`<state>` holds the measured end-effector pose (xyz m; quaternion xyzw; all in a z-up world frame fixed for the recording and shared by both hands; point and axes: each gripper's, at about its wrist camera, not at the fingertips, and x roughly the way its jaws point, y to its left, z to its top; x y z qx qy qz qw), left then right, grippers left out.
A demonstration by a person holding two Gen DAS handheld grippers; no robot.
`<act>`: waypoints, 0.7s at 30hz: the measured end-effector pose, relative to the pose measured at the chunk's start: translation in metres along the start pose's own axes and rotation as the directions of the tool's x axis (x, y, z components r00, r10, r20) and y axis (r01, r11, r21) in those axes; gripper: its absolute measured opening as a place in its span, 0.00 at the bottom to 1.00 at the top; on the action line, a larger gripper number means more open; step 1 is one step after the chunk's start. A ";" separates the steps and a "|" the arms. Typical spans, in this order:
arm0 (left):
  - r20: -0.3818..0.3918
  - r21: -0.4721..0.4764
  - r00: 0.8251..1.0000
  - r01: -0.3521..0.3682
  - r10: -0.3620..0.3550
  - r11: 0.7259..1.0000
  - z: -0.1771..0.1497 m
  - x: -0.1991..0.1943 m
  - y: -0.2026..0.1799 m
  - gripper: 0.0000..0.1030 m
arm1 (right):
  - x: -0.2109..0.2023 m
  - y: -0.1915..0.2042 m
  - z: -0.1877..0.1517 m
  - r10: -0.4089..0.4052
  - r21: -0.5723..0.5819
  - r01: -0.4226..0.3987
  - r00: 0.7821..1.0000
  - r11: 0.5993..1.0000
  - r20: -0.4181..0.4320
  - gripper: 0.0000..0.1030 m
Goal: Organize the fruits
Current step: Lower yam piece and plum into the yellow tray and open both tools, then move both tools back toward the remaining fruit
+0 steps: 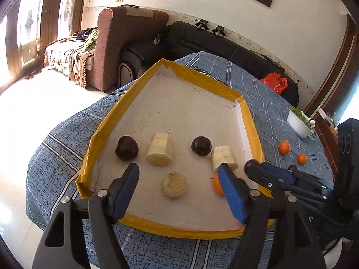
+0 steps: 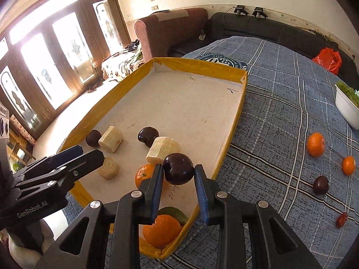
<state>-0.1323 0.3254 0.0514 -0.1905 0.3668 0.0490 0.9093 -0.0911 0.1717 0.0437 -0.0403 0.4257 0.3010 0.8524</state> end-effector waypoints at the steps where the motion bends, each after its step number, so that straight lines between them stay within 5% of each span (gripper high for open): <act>1: 0.002 -0.009 1.000 0.012 -0.012 1.000 0.000 -0.001 0.001 0.76 | -0.002 -0.002 0.000 0.006 0.009 -0.006 1.000 1.000 0.004 0.39; 8: -0.002 -0.033 1.000 0.007 -0.007 0.999 -0.004 -0.012 -0.009 0.84 | -0.021 -0.006 -0.001 0.014 0.024 -0.015 0.999 1.000 0.040 0.47; 13: 0.018 0.008 1.000 0.012 -0.012 1.000 -0.010 -0.028 -0.030 0.84 | -0.066 -0.014 -0.006 -0.046 0.032 0.041 0.989 0.999 0.143 0.53; 18: 0.030 0.075 0.997 0.069 -0.072 0.995 -0.022 -0.043 -0.063 0.84 | -0.134 -0.037 -0.021 -0.224 0.060 0.217 0.912 0.974 0.344 0.89; 21: -0.017 0.126 0.992 0.128 -0.127 0.984 -0.036 -0.039 -0.091 0.84 | -0.170 -0.073 -0.034 -0.290 0.139 0.255 0.877 0.957 0.383 0.92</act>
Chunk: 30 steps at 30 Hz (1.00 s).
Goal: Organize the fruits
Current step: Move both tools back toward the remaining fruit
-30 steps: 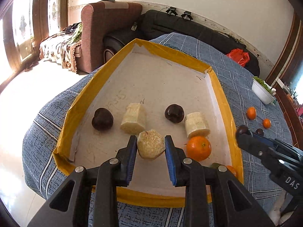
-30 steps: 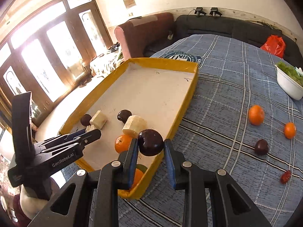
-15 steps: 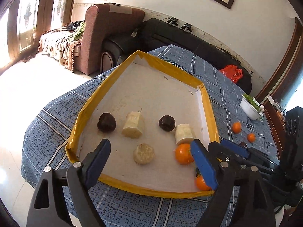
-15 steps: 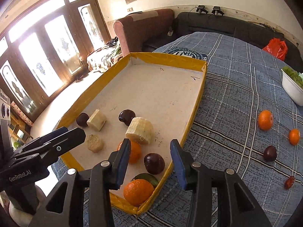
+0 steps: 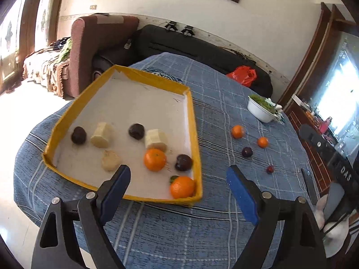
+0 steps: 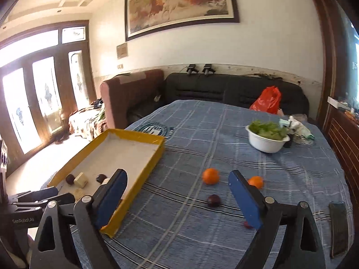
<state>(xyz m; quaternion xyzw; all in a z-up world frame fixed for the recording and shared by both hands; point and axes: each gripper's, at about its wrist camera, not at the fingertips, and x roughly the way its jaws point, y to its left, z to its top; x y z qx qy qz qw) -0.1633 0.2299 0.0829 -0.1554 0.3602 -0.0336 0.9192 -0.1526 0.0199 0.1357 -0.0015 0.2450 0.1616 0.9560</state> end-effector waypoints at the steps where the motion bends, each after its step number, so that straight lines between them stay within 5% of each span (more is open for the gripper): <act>1: -0.014 0.018 1.000 0.012 -0.012 1.000 -0.003 0.003 -0.009 0.84 | -0.006 -0.017 0.000 -0.016 0.029 0.016 1.000 0.999 -0.009 0.92; 9: -0.120 0.101 0.990 0.093 -0.080 0.991 -0.023 0.030 -0.059 0.84 | -0.021 -0.113 -0.030 -0.101 0.122 0.119 0.984 0.985 -0.145 0.85; 14: -0.130 0.142 0.988 0.099 -0.081 0.985 -0.021 0.035 -0.072 0.84 | 0.021 -0.128 -0.055 -0.061 0.152 0.103 0.964 0.983 -0.260 0.72; 25: -0.145 0.240 0.989 0.074 -0.040 0.968 0.008 0.091 -0.111 0.84 | 0.093 -0.137 -0.077 -0.027 0.201 0.112 0.922 0.973 -0.386 0.70; 28: -0.160 0.271 0.986 0.077 -0.034 0.959 0.015 0.112 -0.124 0.84 | 0.100 -0.136 -0.078 -0.038 0.183 0.119 0.918 0.976 -0.395 0.60; 30: -0.178 0.283 0.984 0.078 -0.028 0.956 0.019 0.128 -0.131 0.84 | 0.101 -0.136 -0.078 -0.035 0.177 0.112 0.921 0.978 -0.388 0.40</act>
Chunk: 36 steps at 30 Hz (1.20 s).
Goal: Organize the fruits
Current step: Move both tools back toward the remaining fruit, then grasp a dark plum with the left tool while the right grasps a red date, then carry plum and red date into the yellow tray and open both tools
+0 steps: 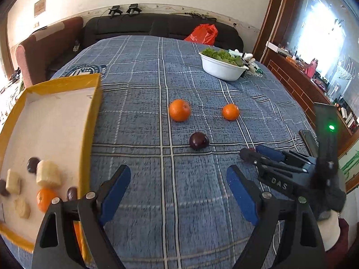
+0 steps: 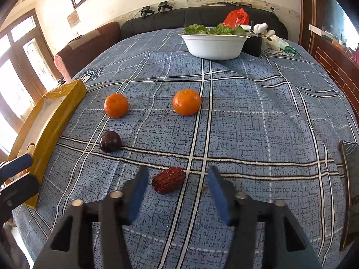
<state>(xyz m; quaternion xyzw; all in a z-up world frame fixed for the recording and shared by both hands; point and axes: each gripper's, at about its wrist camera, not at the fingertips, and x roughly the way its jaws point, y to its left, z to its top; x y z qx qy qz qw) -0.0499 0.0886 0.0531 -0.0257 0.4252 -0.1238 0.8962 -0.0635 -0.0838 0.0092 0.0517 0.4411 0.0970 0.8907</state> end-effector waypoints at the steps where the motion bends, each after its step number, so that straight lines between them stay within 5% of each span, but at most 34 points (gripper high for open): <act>1: -0.010 0.001 1.000 0.002 -0.002 1.000 0.003 0.006 -0.001 0.84 | 0.001 0.000 0.000 -0.001 0.001 0.001 1.000 1.000 0.004 0.38; 15: -0.069 0.110 0.997 -0.035 0.043 0.993 0.027 0.080 -0.034 0.84 | -0.013 -0.036 0.005 0.028 0.140 -0.037 0.997 0.989 0.070 0.32; 17: -0.064 0.128 0.997 -0.038 0.046 0.991 0.027 0.084 -0.038 0.79 | -0.015 -0.037 0.005 0.028 0.143 -0.038 0.997 0.989 0.074 0.32; 19: -0.066 0.145 0.996 -0.047 0.057 0.988 0.026 0.087 -0.042 0.47 | -0.015 -0.036 0.004 0.028 0.138 -0.038 0.997 0.990 0.075 0.32; 21: -0.072 0.147 0.995 -0.059 0.070 0.987 0.026 0.089 -0.042 0.30 | -0.015 -0.035 0.004 0.026 0.135 -0.036 0.997 0.990 0.072 0.32; 36: 0.036 0.044 0.998 -0.053 0.051 0.998 0.014 0.019 -0.022 0.27 | -0.011 -0.042 0.005 0.037 0.158 -0.048 0.997 0.986 0.074 0.32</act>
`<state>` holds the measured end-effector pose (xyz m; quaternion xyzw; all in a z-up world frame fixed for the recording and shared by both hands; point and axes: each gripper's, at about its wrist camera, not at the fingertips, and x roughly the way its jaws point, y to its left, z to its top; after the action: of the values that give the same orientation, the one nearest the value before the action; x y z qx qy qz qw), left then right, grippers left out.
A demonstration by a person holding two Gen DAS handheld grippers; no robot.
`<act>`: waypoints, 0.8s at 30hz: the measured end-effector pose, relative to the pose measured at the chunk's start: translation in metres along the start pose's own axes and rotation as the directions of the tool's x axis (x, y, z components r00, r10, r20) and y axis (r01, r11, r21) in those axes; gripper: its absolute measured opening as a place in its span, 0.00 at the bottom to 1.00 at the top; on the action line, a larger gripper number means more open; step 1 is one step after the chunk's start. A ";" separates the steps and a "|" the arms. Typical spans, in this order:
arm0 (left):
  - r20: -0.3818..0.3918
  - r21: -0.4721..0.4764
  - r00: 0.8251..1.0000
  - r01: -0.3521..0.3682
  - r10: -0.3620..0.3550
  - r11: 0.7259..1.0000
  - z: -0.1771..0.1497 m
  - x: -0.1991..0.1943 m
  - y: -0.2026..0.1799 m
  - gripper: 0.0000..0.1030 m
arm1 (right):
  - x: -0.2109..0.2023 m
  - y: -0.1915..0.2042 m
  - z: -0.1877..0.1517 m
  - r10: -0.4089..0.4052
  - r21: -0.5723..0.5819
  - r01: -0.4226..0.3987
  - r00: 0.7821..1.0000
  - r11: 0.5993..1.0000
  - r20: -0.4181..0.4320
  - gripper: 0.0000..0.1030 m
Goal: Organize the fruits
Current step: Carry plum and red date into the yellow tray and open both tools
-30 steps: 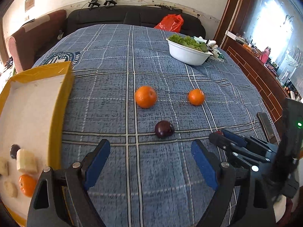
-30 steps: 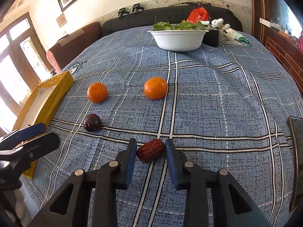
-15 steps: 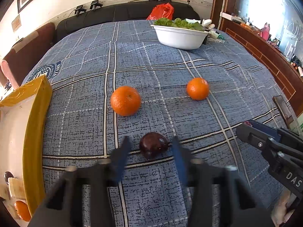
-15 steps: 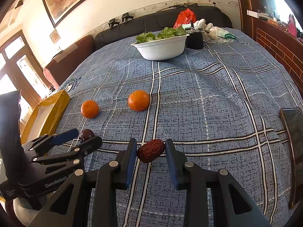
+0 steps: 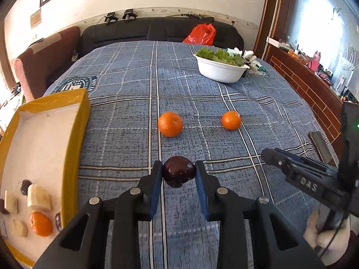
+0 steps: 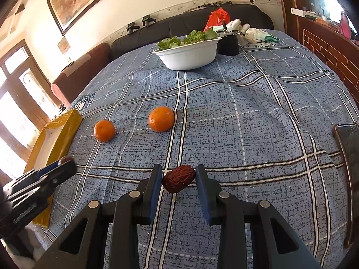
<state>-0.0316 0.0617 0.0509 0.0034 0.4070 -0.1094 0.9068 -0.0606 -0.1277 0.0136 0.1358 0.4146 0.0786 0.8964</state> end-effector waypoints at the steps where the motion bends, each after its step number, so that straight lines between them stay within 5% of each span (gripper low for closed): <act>1: 0.007 -0.008 1.000 0.000 0.000 1.000 -0.003 -0.006 0.002 0.27 | -0.001 0.000 0.000 -0.003 0.000 0.003 1.000 1.000 0.006 0.32; 24: 0.126 -0.204 0.991 -0.020 0.046 0.979 -0.053 -0.103 0.056 0.28 | 0.001 -0.015 0.002 -0.046 0.070 0.043 0.998 0.997 0.036 0.32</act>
<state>-0.1262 0.1417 0.0866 -0.0893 0.3559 -0.0522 0.9288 -0.0575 -0.1417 0.0095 0.1589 0.4032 0.0416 0.9003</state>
